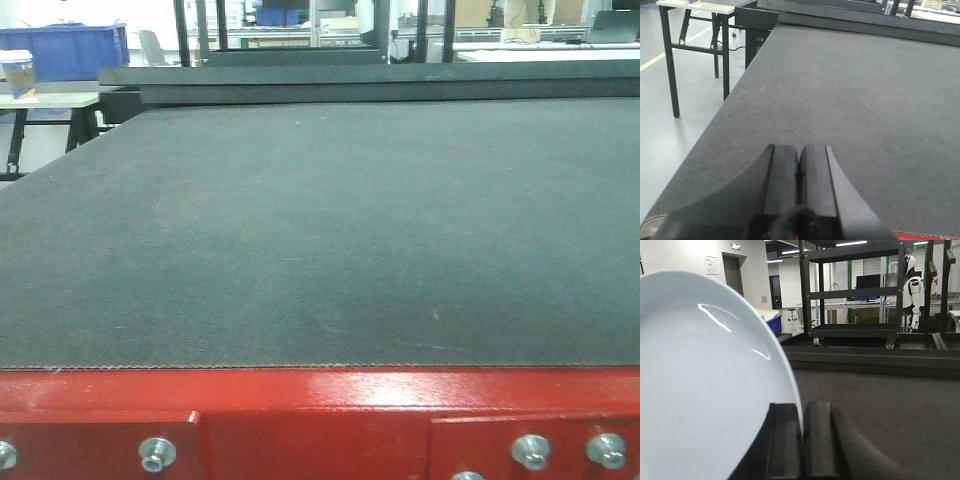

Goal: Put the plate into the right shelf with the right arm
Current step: 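Drive the base to the steel shelf of blue bins, holding the plate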

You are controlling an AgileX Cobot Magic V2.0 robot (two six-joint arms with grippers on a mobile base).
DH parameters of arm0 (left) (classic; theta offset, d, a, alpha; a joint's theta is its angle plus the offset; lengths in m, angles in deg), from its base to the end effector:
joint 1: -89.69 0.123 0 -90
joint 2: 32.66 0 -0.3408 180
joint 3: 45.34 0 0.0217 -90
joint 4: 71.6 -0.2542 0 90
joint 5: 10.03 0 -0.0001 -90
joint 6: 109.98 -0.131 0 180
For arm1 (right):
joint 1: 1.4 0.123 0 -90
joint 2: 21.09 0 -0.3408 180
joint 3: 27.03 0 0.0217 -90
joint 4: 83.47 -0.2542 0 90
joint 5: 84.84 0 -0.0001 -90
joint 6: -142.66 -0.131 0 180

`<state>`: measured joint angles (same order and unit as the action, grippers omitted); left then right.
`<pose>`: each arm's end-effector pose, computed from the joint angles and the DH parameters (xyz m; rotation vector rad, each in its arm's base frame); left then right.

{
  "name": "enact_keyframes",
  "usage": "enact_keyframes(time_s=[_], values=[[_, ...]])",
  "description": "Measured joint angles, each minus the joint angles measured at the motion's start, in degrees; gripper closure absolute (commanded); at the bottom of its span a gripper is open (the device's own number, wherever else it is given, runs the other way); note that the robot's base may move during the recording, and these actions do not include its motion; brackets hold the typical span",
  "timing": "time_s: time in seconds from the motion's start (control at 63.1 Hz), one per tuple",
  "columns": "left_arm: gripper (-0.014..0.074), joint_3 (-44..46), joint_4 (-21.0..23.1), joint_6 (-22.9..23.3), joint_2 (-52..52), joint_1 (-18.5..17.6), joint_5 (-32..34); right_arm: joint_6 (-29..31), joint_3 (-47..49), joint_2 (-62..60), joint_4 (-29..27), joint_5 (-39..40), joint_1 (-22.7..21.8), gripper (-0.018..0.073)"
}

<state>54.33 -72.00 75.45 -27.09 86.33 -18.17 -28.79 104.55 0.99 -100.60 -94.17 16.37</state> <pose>0.0434 -0.0024 0.1866 -0.0247 1.6423 -0.1112 0.0411 0.0198 0.3803 -0.1547 1.3901 0.4132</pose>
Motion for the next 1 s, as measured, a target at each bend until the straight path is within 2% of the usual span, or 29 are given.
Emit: enact_keyframes(time_s=[0.998], values=[[0.0643, 0.0, 0.0, 0.0, 0.0, 0.0, 0.0, 0.0, 0.0, 0.0, 0.0, 0.2, 0.0, 0.0503]])
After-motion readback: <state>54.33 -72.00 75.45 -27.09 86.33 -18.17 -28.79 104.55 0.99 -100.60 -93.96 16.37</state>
